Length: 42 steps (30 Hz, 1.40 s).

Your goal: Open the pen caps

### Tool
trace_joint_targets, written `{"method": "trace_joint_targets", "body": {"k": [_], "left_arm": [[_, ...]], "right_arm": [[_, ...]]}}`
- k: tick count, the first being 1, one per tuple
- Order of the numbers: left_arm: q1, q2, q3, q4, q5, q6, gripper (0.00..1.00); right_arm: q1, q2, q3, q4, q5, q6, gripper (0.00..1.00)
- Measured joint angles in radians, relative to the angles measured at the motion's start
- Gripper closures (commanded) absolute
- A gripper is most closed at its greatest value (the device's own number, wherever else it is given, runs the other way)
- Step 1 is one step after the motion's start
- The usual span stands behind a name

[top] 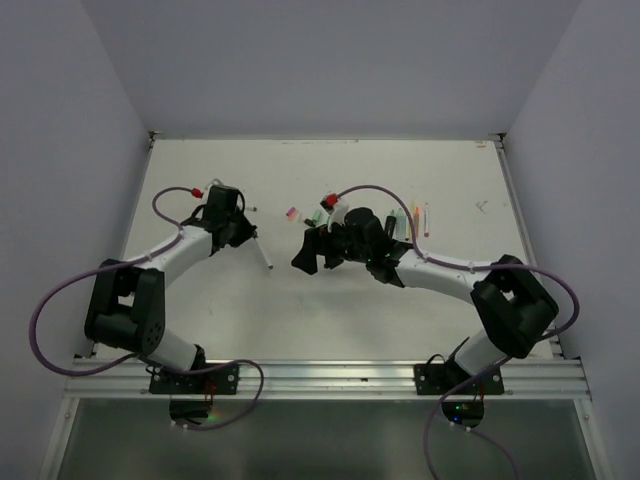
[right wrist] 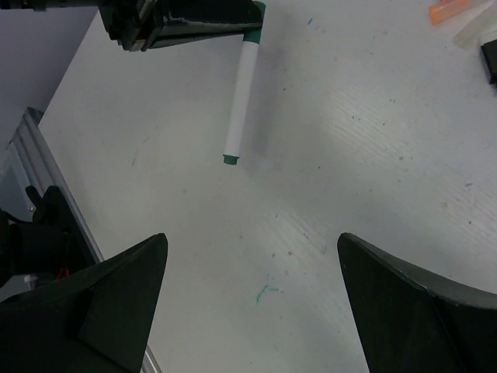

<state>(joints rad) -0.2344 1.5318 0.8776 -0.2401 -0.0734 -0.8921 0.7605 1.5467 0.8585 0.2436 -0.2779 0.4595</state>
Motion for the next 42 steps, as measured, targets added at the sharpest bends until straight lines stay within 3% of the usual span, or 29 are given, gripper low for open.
{"method": "trace_joint_targets", "body": {"k": [15, 21, 24, 29, 31, 34, 37, 40, 42], "left_arm": [[-0.088, -0.102, -0.058, 0.098, 0.029, -0.070, 1.00], [-0.089, -0.138, -0.058, 0.106, 0.030, -0.078, 1.00], [-0.089, -0.146, -0.059, 0.108, 0.036, -0.084, 1.00], [-0.089, -0.158, -0.069, 0.114, 0.041, -0.084, 0.99], [-0.089, -0.162, -0.071, 0.116, 0.042, -0.082, 0.92], [-0.089, -0.171, -0.076, 0.121, 0.046, -0.060, 0.71], [-0.090, -0.196, -0.097, 0.158, 0.073, -0.036, 0.41], [-0.090, -0.232, -0.126, 0.215, 0.111, -0.019, 0.26], [-0.090, -0.250, -0.141, 0.254, 0.140, -0.009, 0.25]], "right_arm": [[0.099, 0.249, 0.191, 0.064, 0.104, 0.084, 0.13], [0.098, 0.328, 0.271, 0.059, 0.129, 0.082, 0.27], [0.098, 0.361, 0.300, 0.051, 0.132, 0.081, 0.42], [0.098, 0.381, 0.314, 0.042, 0.130, 0.076, 0.88], [0.099, 0.381, 0.314, 0.040, 0.132, 0.078, 1.00], [0.099, 0.378, 0.313, 0.040, 0.130, 0.079, 1.00], [0.098, 0.350, 0.284, 0.037, 0.137, 0.074, 1.00], [0.098, 0.294, 0.223, 0.031, 0.151, 0.068, 1.00], [0.098, 0.255, 0.187, 0.029, 0.159, 0.061, 1.00]]}}
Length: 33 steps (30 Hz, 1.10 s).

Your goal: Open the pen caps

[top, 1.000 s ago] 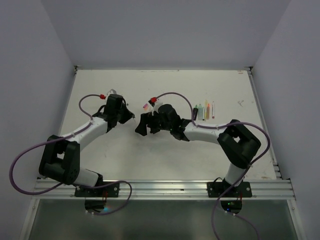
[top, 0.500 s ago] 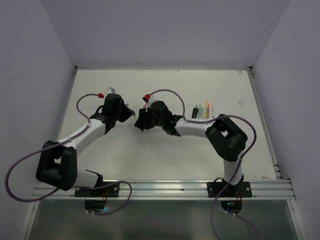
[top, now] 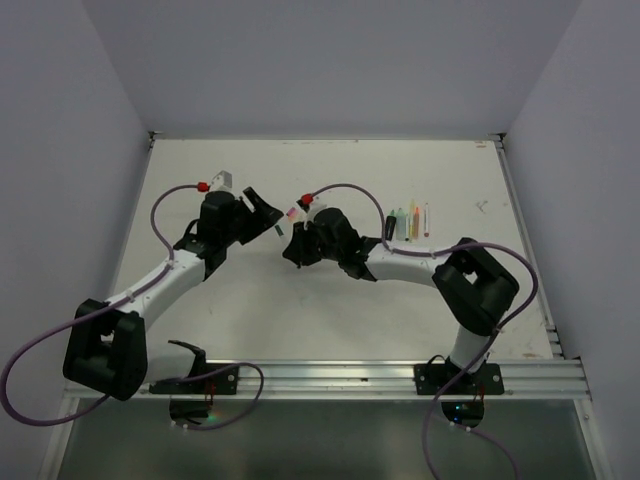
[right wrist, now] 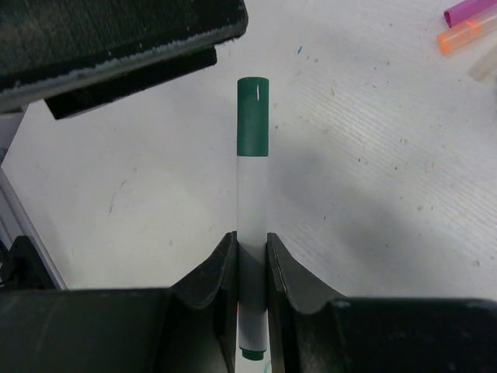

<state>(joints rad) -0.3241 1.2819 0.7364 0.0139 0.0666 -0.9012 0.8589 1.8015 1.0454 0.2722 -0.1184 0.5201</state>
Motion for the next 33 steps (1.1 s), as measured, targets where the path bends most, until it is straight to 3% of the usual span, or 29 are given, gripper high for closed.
{"method": "trace_joint_targets", "body": {"k": [10, 27, 30, 33], "left_arm": [[0.000, -0.005, -0.015, 0.122, 0.142, 0.006, 0.49], [-0.014, 0.048, -0.029, 0.161, 0.190, 0.005, 0.51], [-0.021, 0.059, -0.029, 0.162, 0.191, 0.003, 0.60], [-0.033, 0.063, -0.029, 0.166, 0.192, 0.003, 0.63]], "right_arm": [[0.000, -0.103, -0.076, 0.038, 0.022, -0.039, 1.00], [0.000, -0.154, -0.119, 0.099, 0.030, -0.046, 1.00], [0.000, -0.154, -0.119, 0.102, 0.030, -0.046, 1.00], [0.000, -0.153, -0.120, 0.102, 0.030, -0.046, 1.00]]}}
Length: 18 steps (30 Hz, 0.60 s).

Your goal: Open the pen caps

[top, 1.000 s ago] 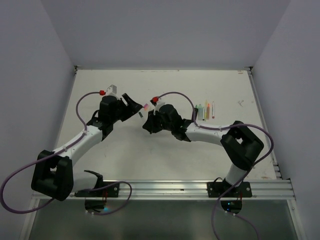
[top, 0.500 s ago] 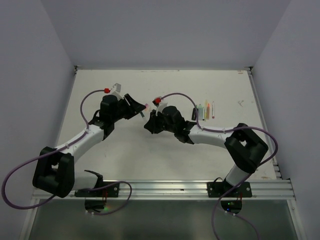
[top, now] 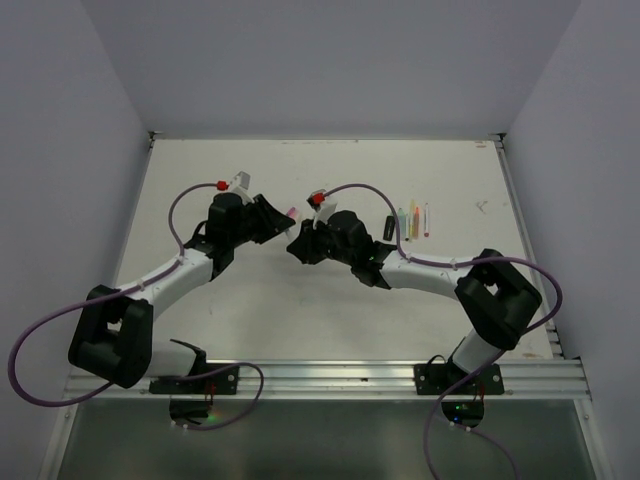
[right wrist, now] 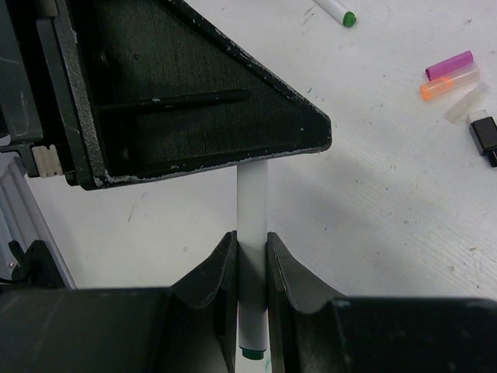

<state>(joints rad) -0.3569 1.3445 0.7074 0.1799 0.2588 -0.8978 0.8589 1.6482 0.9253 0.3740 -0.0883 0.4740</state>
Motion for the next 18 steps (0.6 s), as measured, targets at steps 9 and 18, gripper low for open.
{"method": "trace_joint_targets", "body": {"k": [9, 18], "left_arm": [[-0.006, 0.000, 0.000, 0.000, -0.005, -0.012, 0.58], [-0.007, 0.000, 0.000, -0.008, -0.027, -0.027, 0.67]], "right_arm": [[0.000, 0.000, 0.000, 0.000, 0.000, -0.006, 1.00], [0.000, 0.002, 0.000, -0.002, -0.001, -0.017, 1.00]]}}
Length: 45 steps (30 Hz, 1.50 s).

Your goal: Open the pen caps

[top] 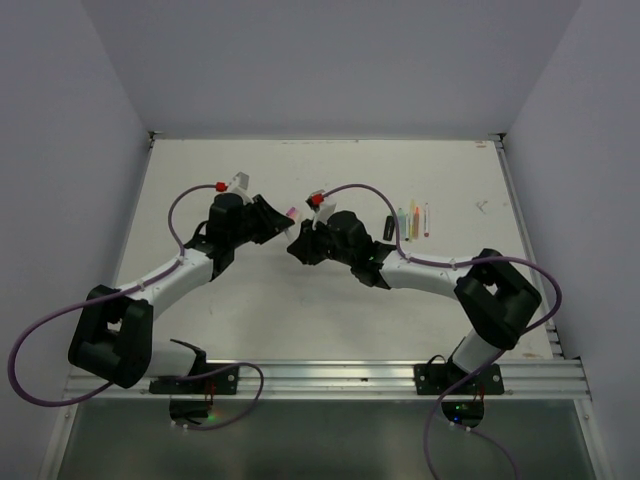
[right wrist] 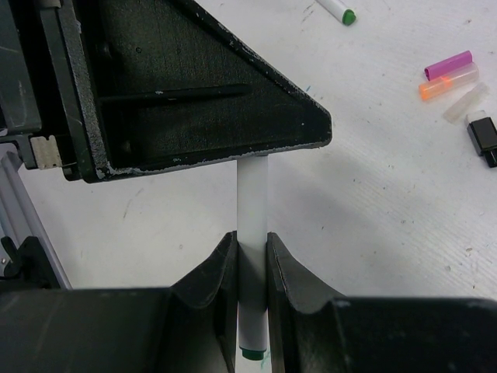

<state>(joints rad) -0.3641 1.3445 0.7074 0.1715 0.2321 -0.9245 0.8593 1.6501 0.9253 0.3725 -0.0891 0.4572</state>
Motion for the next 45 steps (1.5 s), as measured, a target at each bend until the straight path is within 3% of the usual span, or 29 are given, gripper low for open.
{"method": "trace_joint_targets", "body": {"k": [10, 19, 33, 45], "left_arm": [[-0.004, 0.002, 0.000, -0.012, -0.024, 0.000, 0.73], [-0.004, 0.013, 0.001, -0.030, -0.032, -0.004, 1.00], [-0.003, 0.016, 0.115, -0.133, -0.053, -0.019, 1.00], [0.027, 0.016, 0.162, -0.154, 0.009, -0.143, 1.00]], "right_arm": [[0.006, 0.033, 0.004, -0.016, -0.002, -0.022, 1.00], [0.013, 0.047, 0.008, -0.022, 0.003, -0.032, 1.00], [0.017, -0.005, -0.016, 0.020, 0.060, -0.055, 1.00], [0.016, -0.071, -0.103, 0.156, 0.103, -0.068, 1.00]]}}
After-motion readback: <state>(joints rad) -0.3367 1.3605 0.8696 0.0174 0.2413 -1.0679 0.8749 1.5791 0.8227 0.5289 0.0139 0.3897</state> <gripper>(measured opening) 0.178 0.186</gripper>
